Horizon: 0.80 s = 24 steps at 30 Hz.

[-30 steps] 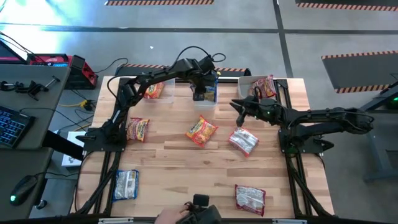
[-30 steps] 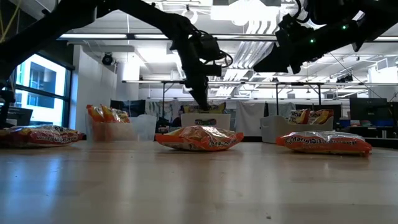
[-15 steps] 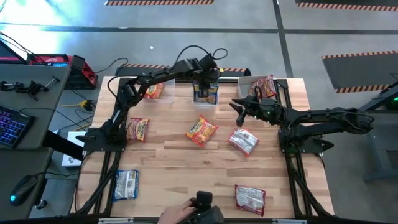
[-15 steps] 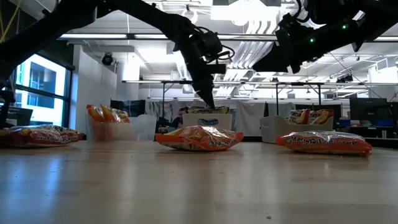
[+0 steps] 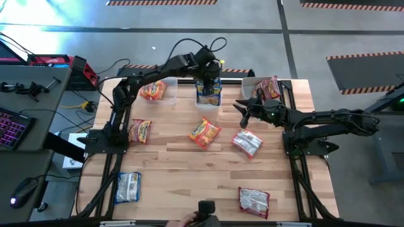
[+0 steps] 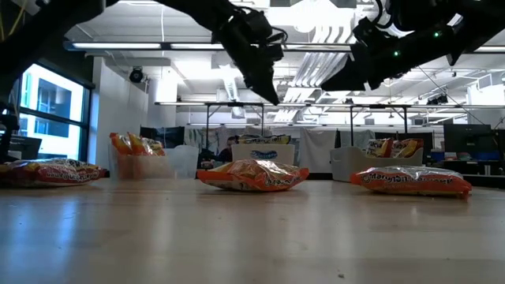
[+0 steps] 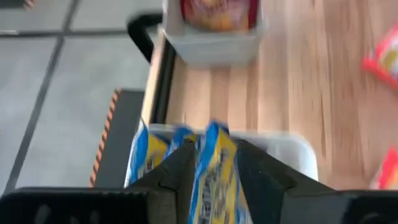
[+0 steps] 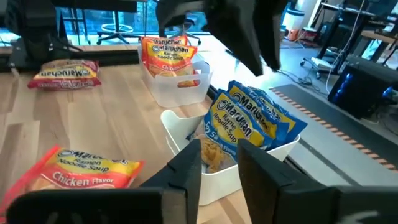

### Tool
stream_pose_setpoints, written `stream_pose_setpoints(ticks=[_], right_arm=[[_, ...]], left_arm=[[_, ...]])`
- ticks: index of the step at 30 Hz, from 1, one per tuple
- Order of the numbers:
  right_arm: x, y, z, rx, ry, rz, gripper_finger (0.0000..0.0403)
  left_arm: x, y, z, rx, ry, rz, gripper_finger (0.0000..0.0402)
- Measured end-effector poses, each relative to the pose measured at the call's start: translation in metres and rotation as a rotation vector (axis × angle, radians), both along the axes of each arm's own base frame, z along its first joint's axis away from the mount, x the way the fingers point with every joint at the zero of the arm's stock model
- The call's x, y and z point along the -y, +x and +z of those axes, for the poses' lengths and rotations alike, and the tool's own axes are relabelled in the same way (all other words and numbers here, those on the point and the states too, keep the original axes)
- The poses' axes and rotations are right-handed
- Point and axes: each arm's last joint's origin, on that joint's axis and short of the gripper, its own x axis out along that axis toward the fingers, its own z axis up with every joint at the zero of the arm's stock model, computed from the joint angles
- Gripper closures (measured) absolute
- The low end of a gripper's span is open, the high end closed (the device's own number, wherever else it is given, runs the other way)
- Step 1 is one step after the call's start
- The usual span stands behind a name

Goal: Sort Maruchan noodles
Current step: Put the left orange noodle pack into the transparent bin

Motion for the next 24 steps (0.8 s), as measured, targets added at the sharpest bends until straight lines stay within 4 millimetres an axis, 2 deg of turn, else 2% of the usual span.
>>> stream_pose_setpoints(ticks=[5, 8, 13, 17, 24], right_arm=[[0.0, 0.001, -0.002, -0.023, -0.021, 0.006, 0.0362], [0.0, 0.002, -0.005, -0.045, -0.03, 0.012, 0.0396], [0.0, 0.005, -0.005, -0.032, -0.035, 0.068, 0.0386], [-0.001, 0.007, -0.003, -0.008, -0.046, 0.117, 0.0395], [-0.001, 0.009, -0.002, 0.028, -0.026, 0.143, 0.0399]], left_arm=[[0.018, 0.005, -0.021, 0.11, 0.011, 0.005, 0.0341], [0.037, -0.003, -0.029, 0.217, 0.029, 0.003, 0.0357], [0.074, -0.035, -0.047, 0.401, 0.023, 0.019, 0.0362], [0.106, -0.067, -0.062, 0.527, 0.0, 0.024, 0.0362], [0.153, -0.105, -0.089, 0.596, -0.024, -0.005, 0.0362]])
